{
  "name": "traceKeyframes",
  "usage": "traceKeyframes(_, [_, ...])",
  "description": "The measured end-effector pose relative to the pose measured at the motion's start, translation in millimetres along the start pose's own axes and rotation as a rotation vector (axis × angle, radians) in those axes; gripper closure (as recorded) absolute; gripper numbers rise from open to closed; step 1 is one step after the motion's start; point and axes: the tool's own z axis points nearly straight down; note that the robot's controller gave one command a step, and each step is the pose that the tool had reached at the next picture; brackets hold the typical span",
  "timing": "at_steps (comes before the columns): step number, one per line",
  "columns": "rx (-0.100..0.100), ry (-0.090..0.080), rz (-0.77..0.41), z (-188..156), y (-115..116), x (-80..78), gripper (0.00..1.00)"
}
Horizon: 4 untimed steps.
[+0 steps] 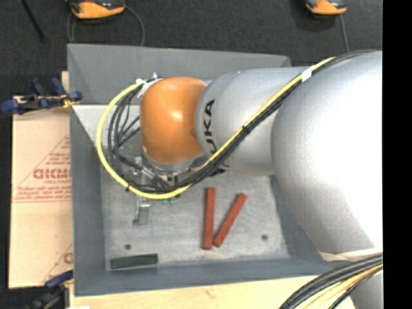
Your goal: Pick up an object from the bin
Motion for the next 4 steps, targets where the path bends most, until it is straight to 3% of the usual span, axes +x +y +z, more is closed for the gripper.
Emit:
traceKeyframes(1, [0.004,-0.011,-0.108,-5.4,-82.0,-27.3,0.0])
traceKeyframes(2, [-0.007,-0.013,-0.006,58.5,-131.3,-87.3,0.0])
traceKeyframes(3, [0.001,-0.01,-0.01,61.0,-172.6,-42.9,0.0])
traceKeyframes(4, [0.0,-0.013,-0.047,58.0,-143.7,-78.7,0.0])
